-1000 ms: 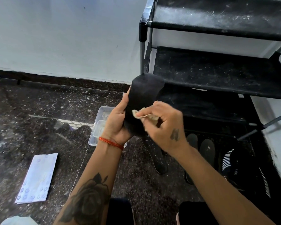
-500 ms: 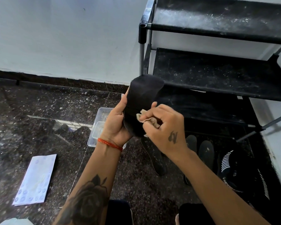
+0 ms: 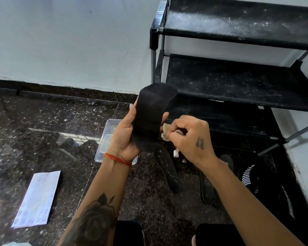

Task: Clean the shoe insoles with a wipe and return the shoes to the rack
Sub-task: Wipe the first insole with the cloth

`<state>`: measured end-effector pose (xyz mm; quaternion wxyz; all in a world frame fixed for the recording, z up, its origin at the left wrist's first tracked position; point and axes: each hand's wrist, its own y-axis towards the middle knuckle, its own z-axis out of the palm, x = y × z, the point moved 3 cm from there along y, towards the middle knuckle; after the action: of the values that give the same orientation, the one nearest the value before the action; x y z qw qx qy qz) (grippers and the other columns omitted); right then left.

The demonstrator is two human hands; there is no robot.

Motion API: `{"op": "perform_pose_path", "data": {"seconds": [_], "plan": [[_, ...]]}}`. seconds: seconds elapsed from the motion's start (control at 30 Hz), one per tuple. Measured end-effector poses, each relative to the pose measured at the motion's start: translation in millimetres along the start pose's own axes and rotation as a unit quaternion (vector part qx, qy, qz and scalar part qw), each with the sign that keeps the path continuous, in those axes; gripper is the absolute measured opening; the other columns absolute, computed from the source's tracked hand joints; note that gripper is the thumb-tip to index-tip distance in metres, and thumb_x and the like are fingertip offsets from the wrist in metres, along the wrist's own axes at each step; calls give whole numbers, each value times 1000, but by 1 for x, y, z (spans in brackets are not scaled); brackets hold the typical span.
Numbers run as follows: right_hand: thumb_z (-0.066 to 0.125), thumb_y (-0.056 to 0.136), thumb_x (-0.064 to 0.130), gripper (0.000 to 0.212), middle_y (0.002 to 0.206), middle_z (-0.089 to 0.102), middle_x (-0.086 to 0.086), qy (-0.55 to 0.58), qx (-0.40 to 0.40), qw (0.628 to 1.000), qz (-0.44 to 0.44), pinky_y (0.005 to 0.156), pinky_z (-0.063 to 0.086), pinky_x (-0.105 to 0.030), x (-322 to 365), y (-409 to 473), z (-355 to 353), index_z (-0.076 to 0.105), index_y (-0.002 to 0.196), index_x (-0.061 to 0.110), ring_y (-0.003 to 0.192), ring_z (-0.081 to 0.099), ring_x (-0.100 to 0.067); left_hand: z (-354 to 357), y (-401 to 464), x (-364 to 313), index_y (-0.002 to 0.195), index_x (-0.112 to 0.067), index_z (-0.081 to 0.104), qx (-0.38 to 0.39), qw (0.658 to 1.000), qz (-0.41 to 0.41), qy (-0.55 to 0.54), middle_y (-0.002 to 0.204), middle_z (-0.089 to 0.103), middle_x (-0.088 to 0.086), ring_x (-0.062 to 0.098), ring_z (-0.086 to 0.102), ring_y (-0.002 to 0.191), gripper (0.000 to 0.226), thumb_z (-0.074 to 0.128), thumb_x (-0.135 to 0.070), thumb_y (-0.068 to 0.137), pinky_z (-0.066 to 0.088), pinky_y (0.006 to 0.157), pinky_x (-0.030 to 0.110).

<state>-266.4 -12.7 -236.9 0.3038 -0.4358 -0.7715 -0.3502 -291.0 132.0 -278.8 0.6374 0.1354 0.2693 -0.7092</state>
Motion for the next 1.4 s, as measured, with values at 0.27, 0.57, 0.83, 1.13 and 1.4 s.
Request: {"op": "perform_pose_path", "data": {"seconds": [0.27,0.57,0.83,1.13,1.4], "plan": [[61,68,6,16,73,63,6,49,177,976,-119,63,50,-24,24,-15,31,72,66,17,68,58,-8,4,0,4,145,-34,36,18,1000,-6,7,142,48,13,31,60,113,48,30,-47,99,42,103,45],[56,69,7,15,66,58,5,7,-105,994,-31,55,44,-17,-5,5,-5,67,59,12,63,53,-7,0,2,2,147,-25,34,14,999,-8,51,130,59,13,28,65,100,52,35,-41,97,53,83,43],[60,74,3,14,78,64,0,-107,-18,993,-41,61,46,-18,-16,8,15,71,67,9,68,60,-13,9,-3,8,141,-33,40,25,993,4,113,125,64,3,23,66,96,48,35,-30,93,56,73,38],[53,76,-4,23,77,64,-3,379,-1,849,369,52,44,-19,-34,14,-7,67,67,12,70,57,-12,9,-3,9,140,-34,40,31,995,-21,93,126,64,5,33,68,96,49,35,-28,92,55,75,45],[57,80,-1,20,71,63,-1,262,70,910,312,50,47,-13,-33,13,0,67,68,11,64,57,-7,5,-4,12,121,-16,63,-2,989,-107,105,113,67,12,28,68,92,41,39,-31,91,52,83,49]]}}
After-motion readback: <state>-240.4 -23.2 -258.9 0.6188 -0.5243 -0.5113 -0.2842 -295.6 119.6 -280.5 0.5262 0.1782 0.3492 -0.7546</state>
